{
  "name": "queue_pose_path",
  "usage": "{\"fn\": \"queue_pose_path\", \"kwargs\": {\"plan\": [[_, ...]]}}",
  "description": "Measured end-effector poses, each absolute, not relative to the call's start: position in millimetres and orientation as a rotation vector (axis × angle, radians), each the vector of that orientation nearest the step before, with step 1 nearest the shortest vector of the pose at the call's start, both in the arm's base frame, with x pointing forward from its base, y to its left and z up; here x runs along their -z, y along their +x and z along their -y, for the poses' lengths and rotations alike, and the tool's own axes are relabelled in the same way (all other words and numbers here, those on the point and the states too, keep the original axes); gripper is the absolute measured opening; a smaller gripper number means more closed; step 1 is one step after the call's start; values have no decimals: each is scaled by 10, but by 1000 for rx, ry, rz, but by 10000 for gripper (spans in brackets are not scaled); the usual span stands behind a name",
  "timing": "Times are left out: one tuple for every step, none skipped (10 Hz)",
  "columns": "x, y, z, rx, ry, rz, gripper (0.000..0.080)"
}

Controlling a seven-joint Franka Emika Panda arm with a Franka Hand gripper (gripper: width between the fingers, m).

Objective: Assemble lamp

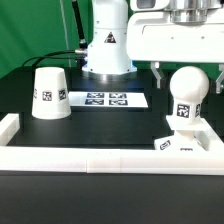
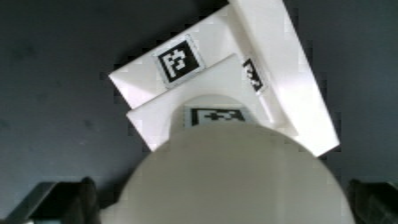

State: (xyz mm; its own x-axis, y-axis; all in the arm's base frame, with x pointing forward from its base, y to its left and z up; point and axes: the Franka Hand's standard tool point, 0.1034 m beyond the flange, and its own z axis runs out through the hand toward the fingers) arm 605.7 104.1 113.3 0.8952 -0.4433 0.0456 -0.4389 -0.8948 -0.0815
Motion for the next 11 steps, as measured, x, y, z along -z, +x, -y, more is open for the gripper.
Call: {"fn": "queue_pose_path", "kwargs": {"plan": [[-1133,6056,-1052,102,-3027,-534,699],[-1133,6055,-1064,107,-3053,-378,699],[-1133,6051,-1085,111,-3069,-246,699],[-1131,6046,-1111,114,-3079,-111,699],[-1125,6040,-1128,115,-3082,-36,699],[-1116,6038,-1125,117,-3084,115,699],[-1115,6035,-1137,120,-3082,228,699],[-1115,6031,-1154,121,-3081,296,699],[-1113,6032,-1150,124,-3070,460,699],[-1115,6043,-1142,128,-3053,584,699],[-1115,6052,-1129,131,-3039,667,699]]}}
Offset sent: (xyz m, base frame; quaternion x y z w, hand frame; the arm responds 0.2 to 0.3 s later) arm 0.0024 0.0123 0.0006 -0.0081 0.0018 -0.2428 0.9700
